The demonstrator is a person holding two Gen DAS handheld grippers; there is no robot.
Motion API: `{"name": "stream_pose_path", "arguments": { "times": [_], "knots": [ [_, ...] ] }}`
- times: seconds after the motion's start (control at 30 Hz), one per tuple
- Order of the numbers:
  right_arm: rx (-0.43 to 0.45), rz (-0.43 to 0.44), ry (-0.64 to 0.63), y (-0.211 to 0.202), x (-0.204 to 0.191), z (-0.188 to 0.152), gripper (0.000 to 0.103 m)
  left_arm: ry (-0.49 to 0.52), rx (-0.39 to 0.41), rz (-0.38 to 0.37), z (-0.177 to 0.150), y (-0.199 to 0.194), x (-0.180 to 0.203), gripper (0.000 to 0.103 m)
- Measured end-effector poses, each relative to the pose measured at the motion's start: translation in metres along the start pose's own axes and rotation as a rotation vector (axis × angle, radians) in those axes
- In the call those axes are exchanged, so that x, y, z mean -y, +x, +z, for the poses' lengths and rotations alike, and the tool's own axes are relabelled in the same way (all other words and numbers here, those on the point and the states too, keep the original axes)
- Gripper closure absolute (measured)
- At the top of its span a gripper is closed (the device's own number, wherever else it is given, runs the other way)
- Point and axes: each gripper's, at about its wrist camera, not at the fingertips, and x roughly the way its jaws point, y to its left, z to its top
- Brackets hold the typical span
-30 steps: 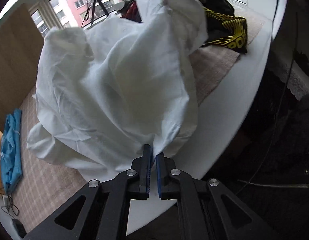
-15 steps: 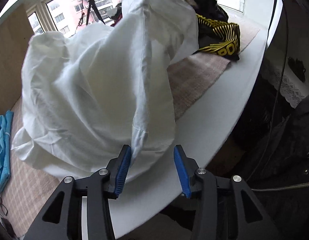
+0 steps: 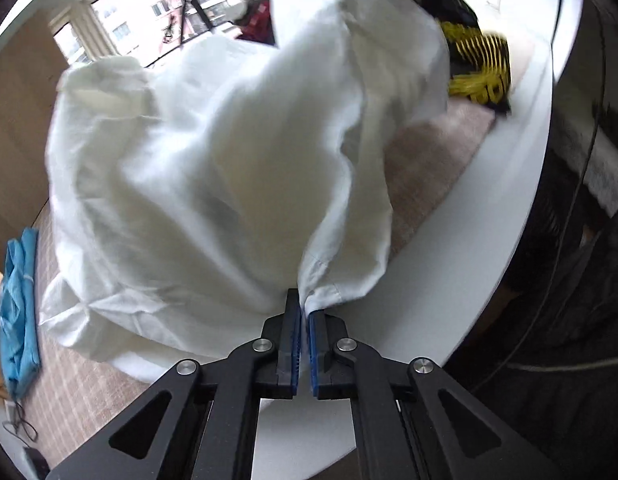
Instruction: Fold clothes
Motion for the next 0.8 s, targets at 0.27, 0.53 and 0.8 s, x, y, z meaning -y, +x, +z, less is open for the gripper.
{"name": "stream_pose_path", "arguments": {
  "times": [0.27, 0.53, 0.8],
  "knots": [
    [0.102, 0.073, 0.184, 0.031, 0.026, -0.04, 0.062, -0.116, 0.098, 0.025, 0.019, -0.067, -0.043, 0.1],
    [0.209, 0.323, 0.466, 0.06, 0.051, -0.105, 0.059, -0.098, 0.099, 0.039, 0.027, -0.077, -0.057, 0.1],
    [0.277, 0.381, 0.475, 0.074, 0.018, -0.095, 0.069, -0.061, 0.083, 0.045, 0.048, -0.064, -0.048, 0.1]
  ]
}}
